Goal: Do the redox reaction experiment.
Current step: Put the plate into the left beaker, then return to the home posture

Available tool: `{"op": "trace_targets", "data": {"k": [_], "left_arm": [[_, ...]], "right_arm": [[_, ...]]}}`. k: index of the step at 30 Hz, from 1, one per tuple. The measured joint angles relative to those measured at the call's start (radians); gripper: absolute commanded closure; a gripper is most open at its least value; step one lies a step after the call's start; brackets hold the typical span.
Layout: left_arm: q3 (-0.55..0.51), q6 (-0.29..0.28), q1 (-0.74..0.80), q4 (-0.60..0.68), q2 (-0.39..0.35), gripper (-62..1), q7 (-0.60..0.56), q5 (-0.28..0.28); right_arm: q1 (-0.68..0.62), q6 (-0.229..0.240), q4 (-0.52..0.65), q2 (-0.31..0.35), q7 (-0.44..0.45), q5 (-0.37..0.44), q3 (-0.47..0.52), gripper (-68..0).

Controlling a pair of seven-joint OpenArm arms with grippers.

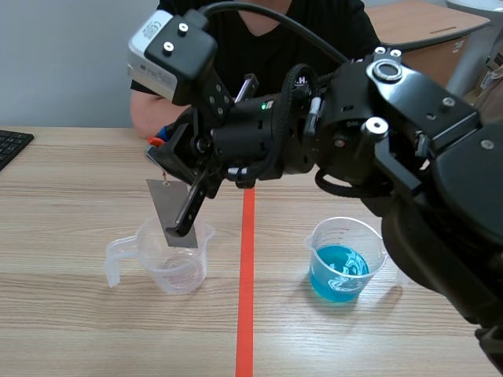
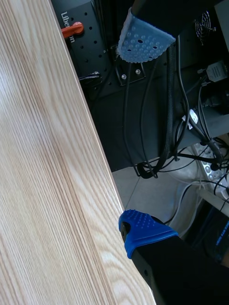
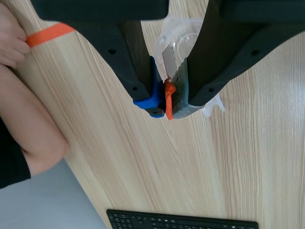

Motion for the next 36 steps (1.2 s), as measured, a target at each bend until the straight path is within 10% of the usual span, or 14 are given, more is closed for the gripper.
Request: {"op": "trace_targets", "data": {"k": [15,24,29,36], "left_arm": [[0.0,0.0,0.0,0.0,0.0,-62.3,0.05,0.0],[0.0,0.0,0.0,0.0,0.0,-62.3,0.05,0.0],[0.0,0.0,0.0,0.0,0.0,-62.3,0.068,0.0],[0.0,0.0,0.0,0.0,0.0,-62.3,0.066,0.0]], "right_arm": [[0.0,0.0,-0.039,0.0,0.061,-0.114,-0.059,-4.6],[0.0,0.098,-0.039,0.0,0.078,-0.114,-0.058,-45.6],[0.0,0.101,-0.039,0.0,0.086,0.011,-0.058,-67.4],[-0.009,0.101,-0.039,0.0,0.098,0.177,-0.058,-67.9]]}}
